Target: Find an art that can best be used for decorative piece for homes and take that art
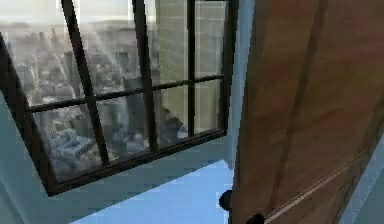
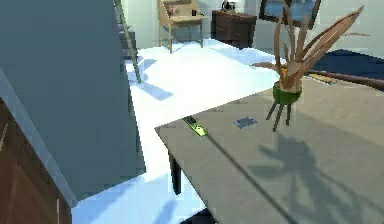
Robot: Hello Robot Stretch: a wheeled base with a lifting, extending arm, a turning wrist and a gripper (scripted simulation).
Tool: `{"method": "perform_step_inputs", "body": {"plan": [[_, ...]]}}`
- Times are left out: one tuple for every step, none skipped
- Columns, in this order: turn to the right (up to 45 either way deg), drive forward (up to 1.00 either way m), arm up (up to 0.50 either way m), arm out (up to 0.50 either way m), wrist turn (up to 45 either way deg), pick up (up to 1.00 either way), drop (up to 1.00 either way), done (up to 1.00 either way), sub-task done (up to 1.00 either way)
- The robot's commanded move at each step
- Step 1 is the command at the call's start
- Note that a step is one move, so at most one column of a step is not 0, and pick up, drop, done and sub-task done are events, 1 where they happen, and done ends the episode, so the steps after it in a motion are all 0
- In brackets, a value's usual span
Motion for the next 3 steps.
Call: {"method": "perform_step_inputs", "body": {"plan": [[-30.0,0.0,0.0,0.0,0.0,0.0,0.0,0.0,0.0],[0.0,0.6,0.0,0.0,0.0,0.0,0.0,0.0,0.0],[45.0,0.0,0.0,0.0,0.0,0.0,0.0,0.0,0.0]]}}
